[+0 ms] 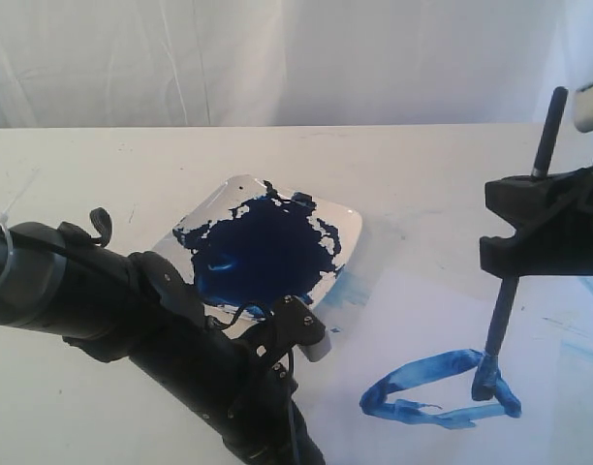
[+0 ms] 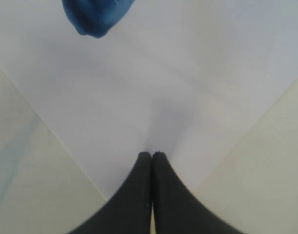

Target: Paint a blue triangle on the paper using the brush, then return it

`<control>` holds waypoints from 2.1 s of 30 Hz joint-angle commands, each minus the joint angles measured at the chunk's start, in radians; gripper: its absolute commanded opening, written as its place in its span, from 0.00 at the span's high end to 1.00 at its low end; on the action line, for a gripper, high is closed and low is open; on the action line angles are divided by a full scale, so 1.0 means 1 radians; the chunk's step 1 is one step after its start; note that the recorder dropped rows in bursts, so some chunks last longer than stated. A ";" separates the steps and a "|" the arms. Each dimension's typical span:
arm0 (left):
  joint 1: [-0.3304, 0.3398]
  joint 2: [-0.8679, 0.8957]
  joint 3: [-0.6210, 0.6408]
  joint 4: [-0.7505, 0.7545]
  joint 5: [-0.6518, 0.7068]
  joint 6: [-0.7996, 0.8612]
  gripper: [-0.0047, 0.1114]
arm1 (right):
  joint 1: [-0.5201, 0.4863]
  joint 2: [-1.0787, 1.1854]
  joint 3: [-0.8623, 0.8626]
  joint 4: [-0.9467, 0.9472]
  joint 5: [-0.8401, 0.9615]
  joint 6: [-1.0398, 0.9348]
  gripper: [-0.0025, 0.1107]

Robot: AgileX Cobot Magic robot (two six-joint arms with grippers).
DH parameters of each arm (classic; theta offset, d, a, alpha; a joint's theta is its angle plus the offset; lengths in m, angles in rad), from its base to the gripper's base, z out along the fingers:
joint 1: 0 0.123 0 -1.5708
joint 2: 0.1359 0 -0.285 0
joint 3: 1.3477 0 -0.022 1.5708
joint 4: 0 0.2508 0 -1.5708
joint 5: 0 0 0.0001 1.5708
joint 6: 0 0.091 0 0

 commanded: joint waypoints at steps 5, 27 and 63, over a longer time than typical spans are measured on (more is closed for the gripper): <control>-0.003 0.004 0.007 -0.003 0.014 -0.002 0.96 | -0.004 -0.006 0.005 0.009 0.013 0.085 0.98; -0.003 0.004 0.007 -0.030 0.011 -0.002 0.96 | 0.084 0.104 -0.024 0.191 -0.118 -0.007 0.98; 0.286 -0.725 0.102 0.319 0.118 -0.339 0.96 | 0.100 -0.065 -0.070 0.490 -0.133 -0.024 0.98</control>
